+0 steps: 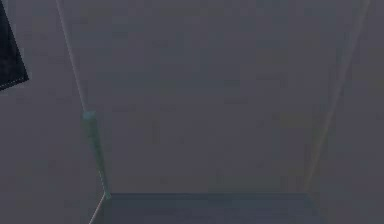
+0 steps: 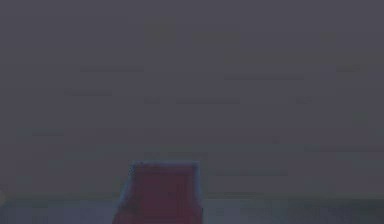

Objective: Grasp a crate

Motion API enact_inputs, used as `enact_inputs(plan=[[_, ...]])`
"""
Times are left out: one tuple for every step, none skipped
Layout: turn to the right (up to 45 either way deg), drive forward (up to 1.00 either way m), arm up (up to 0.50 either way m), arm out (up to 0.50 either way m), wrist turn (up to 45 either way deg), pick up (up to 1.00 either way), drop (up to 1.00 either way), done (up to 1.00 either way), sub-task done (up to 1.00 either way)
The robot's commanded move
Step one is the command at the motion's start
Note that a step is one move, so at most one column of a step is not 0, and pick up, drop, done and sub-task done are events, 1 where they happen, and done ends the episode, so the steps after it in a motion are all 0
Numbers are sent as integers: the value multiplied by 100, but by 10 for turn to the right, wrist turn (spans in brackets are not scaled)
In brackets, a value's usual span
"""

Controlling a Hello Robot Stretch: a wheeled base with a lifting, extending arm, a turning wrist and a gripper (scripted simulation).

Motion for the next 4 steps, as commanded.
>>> enact_inputs(plan=[[0,0,8,0,0,0,0,0,0],[0,0,0,24,0,0,0,0,0],[0,0,0,0,450,0,0,0,0],[0,0,0,0,450,0,0,0,0]])
